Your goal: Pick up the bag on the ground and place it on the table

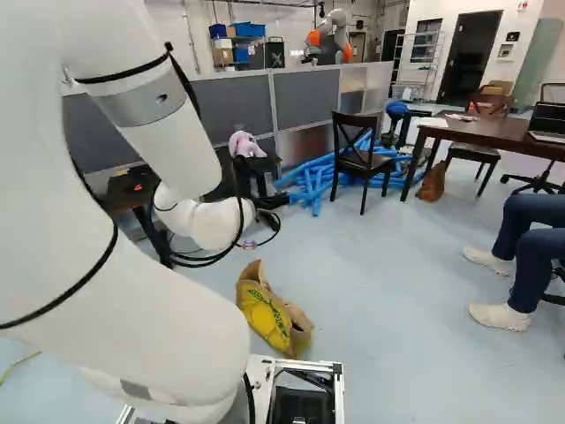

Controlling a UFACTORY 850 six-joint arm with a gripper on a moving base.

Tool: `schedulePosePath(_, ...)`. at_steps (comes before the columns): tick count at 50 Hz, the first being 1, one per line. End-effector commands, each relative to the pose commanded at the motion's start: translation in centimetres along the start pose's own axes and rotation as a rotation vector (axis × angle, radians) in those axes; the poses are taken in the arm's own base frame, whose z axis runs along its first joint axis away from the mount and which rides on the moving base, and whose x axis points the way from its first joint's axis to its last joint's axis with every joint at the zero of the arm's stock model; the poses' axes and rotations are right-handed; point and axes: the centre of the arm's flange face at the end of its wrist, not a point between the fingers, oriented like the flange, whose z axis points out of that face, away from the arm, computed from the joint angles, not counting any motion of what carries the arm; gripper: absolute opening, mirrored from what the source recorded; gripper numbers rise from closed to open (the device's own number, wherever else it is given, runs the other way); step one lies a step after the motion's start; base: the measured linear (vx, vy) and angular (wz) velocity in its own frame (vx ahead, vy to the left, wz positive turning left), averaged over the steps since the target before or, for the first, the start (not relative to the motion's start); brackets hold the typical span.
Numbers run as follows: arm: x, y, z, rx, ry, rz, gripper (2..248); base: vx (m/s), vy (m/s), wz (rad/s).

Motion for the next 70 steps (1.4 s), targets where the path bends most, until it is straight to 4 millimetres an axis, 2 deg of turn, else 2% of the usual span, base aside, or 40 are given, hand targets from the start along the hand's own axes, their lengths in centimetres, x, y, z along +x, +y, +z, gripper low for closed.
schedulePosePath(32, -1.5, -1.2, 7.5, 0.069, -0.237, -0.058, 247, 0.0, 0.0, 0.0)
schedulePosePath(70, -5.3, -3.3, 14.9, 0.154, -0.549, -0.159, 247, 0.0, 0.0, 0.0)
